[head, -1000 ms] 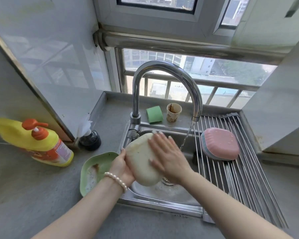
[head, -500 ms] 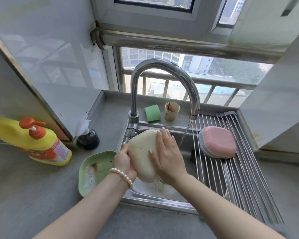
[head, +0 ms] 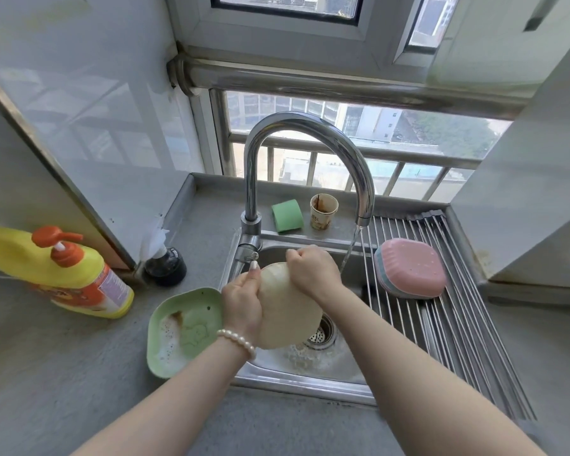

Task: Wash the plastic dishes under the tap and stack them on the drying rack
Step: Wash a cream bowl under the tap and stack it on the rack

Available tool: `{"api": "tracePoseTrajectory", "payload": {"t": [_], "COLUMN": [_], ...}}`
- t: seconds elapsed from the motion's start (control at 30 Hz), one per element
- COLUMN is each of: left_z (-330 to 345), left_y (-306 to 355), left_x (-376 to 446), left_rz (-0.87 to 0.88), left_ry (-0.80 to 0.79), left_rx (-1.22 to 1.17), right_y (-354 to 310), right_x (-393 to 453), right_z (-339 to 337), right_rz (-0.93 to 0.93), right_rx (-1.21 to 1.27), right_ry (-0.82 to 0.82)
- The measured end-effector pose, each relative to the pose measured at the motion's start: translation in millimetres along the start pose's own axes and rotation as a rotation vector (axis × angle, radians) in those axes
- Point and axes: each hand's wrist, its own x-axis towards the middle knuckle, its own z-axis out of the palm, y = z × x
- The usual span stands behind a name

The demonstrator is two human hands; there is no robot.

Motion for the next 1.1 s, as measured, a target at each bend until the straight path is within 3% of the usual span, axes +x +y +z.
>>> {"api": "tracePoseTrajectory", "payload": {"t": [0.03,0.13,0.23,0.4,0.47,0.6,0.73,0.8,0.9,0.97,1.1], "left_z": [1.7,6.5,6.9,-3.5,-6.9,-9.5,-1.3,1.0,-7.9,-18.5,-24.5], "left_y": [0.4,2.7,3.9,11.6,9.2,-1.2,-5.8,-6.1,-11.7,-17.6,-2.4], "left_x": [0.7,4.0,2.4,3.2,5.6,13.6,7.8,5.3,16.5,30.3,39.2], "left_rz": [-0.009,-0.049,-0.112,-0.239,-0.297,-0.439,-0.527,-0.530,-0.548,-0.544,-0.432], "left_ry": [0.013,0.034,0.020,0.215,0.276,0.290,0.180,0.132,0.051,-0.005,-0.110], "left_rx": [0.000,-0.081,-0.196,-0.277,-0.286,-0.458,-0.588,-0.616,-0.521,-0.378,-0.080], "right_y": [-2.2,-7.4,4.6,16.2,18.4,21.0,20.2,16.6,24.5,35.6,35.4], "right_x": [-3.8,-28.5,-24.4,-7.9,-14.4,-33.2,-35.5,-33.0,-24.4,-17.2,-3.4], "right_z": [3.5,32.7,41.3,16.7,17.3,37.7,54.2,54.2,53.3,46.6,17.7], "right_rz": [-0.031,-0.373,-0.533,0.023,0.096,0.168,0.379,0.471,0.470,0.369,0.020], "right_rx": [-0.060,-0.314,-0.291,0.363,0.442,0.553,1.069,1.136,1.075,0.955,0.499], "right_ry": [0.058,0.396,0.450,0.213,0.219,0.363,0.565,0.595,0.568,0.491,0.109]}}
